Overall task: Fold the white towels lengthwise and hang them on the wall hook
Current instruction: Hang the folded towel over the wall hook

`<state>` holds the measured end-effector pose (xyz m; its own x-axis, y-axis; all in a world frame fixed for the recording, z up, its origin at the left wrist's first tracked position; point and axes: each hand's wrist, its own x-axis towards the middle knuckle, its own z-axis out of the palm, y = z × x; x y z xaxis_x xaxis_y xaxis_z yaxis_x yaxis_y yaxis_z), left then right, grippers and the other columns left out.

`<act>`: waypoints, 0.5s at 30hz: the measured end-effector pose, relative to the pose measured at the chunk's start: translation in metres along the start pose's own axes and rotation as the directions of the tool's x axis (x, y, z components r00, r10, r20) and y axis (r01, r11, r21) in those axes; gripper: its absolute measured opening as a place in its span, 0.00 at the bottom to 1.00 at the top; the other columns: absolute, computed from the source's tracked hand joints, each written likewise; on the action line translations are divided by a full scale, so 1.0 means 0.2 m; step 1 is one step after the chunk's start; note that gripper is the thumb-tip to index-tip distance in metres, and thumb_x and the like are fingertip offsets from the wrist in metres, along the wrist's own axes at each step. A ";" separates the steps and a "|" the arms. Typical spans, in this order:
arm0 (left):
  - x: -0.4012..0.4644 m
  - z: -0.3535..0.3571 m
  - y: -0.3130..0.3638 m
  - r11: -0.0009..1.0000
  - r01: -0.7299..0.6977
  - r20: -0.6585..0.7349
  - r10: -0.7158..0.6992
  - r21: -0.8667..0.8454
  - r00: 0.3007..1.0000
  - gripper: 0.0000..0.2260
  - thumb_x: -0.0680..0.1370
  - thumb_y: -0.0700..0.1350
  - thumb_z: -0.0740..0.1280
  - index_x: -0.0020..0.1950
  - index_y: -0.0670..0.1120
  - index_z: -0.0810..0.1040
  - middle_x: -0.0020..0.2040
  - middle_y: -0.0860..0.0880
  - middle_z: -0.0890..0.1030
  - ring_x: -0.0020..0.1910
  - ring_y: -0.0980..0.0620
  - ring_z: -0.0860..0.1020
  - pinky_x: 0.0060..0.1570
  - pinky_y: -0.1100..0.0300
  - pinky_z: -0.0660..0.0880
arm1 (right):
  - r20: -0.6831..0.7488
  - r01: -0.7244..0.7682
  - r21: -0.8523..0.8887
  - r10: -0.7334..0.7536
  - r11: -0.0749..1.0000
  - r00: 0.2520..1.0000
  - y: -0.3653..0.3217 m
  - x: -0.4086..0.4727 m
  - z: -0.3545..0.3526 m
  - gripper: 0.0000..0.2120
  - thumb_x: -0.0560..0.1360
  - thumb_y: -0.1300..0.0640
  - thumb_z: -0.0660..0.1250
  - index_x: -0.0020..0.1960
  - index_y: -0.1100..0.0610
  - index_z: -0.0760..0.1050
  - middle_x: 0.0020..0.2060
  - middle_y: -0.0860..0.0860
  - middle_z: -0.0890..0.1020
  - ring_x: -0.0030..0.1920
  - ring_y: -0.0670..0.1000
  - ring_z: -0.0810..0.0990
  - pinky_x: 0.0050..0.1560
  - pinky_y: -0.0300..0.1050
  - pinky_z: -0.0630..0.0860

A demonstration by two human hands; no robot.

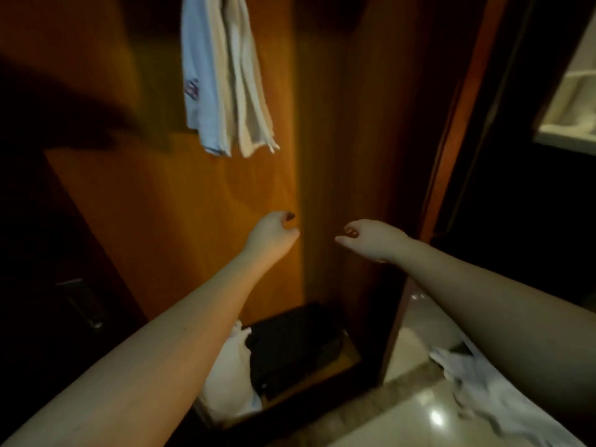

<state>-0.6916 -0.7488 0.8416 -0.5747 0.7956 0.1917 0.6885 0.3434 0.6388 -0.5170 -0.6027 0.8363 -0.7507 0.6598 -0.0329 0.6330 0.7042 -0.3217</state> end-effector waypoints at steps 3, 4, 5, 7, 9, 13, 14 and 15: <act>-0.16 0.28 0.01 0.998 -0.060 0.111 0.058 0.016 0.992 0.19 0.82 0.50 0.64 0.73 0.53 0.70 0.67 0.51 0.75 0.38 0.65 0.76 0.32 0.70 0.68 | 0.036 -0.082 -0.037 0.083 0.996 0.996 0.22 -0.24 0.15 0.30 0.81 0.35 0.57 0.74 0.54 0.71 0.70 0.53 0.75 0.68 0.55 0.74 0.66 0.51 0.73; -0.20 0.39 0.02 0.996 -0.087 0.158 0.082 0.025 0.984 0.20 0.82 0.50 0.64 0.74 0.52 0.70 0.71 0.50 0.73 0.47 0.64 0.74 0.39 0.68 0.68 | 0.057 -0.116 -0.050 0.119 0.992 0.991 0.30 -0.32 0.21 0.29 0.81 0.36 0.58 0.73 0.53 0.71 0.70 0.53 0.75 0.68 0.55 0.74 0.66 0.52 0.73; -0.24 0.50 0.02 0.994 -0.106 0.210 0.097 0.029 0.973 0.20 0.82 0.49 0.64 0.74 0.52 0.70 0.72 0.50 0.72 0.53 0.61 0.73 0.45 0.65 0.68 | 0.074 -0.146 -0.062 0.151 0.987 0.986 0.38 -0.40 0.27 0.27 0.81 0.37 0.58 0.72 0.53 0.72 0.69 0.53 0.76 0.68 0.55 0.74 0.67 0.54 0.73; -0.32 0.73 0.06 0.993 -0.119 0.315 0.104 0.027 0.943 0.21 0.82 0.49 0.64 0.75 0.51 0.69 0.73 0.50 0.71 0.63 0.55 0.74 0.53 0.61 0.69 | 0.098 -0.207 -0.068 0.213 0.976 0.972 0.57 -0.57 0.41 0.23 0.81 0.40 0.60 0.69 0.53 0.75 0.67 0.53 0.77 0.69 0.56 0.74 0.68 0.53 0.71; -0.41 0.97 0.09 0.994 -0.107 0.403 0.093 0.012 0.910 0.21 0.82 0.50 0.64 0.75 0.51 0.69 0.73 0.50 0.71 0.67 0.52 0.73 0.59 0.58 0.71 | 0.145 -0.295 -0.023 0.295 0.955 0.944 0.77 -0.73 0.56 0.23 0.82 0.43 0.61 0.71 0.55 0.74 0.68 0.54 0.77 0.69 0.55 0.74 0.68 0.48 0.69; -0.53 1.42 0.16 0.991 -0.130 0.581 0.095 0.019 0.808 0.21 0.82 0.51 0.64 0.74 0.50 0.70 0.71 0.50 0.73 0.65 0.51 0.75 0.60 0.55 0.74 | 0.256 -0.473 0.007 0.456 0.881 0.853 1.18 -1.02 0.82 0.25 0.82 0.43 0.61 0.75 0.54 0.69 0.70 0.53 0.76 0.68 0.54 0.75 0.68 0.48 0.70; -0.53 1.54 0.19 0.987 -0.153 0.617 0.098 0.038 0.781 0.21 0.82 0.51 0.64 0.74 0.49 0.70 0.72 0.49 0.72 0.66 0.49 0.74 0.60 0.55 0.71 | 0.280 -0.509 0.007 0.487 0.861 0.827 1.28 -1.07 0.88 0.25 0.82 0.42 0.61 0.75 0.52 0.69 0.70 0.52 0.76 0.69 0.55 0.75 0.69 0.50 0.70; -0.54 1.65 0.23 0.984 -0.170 0.646 0.094 0.055 0.757 0.21 0.82 0.50 0.64 0.74 0.47 0.70 0.72 0.47 0.72 0.68 0.48 0.73 0.61 0.56 0.70 | 0.300 -0.542 0.007 0.515 0.840 0.803 1.38 -1.12 0.92 0.24 0.82 0.41 0.60 0.74 0.51 0.69 0.70 0.51 0.76 0.69 0.55 0.75 0.69 0.52 0.70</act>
<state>-0.4522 -0.6538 0.6037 -0.0844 0.9573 -0.2764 0.7994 0.2306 0.5547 -0.2090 -0.6043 0.5800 -0.3331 0.8137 -0.4764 0.9376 0.2323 -0.2588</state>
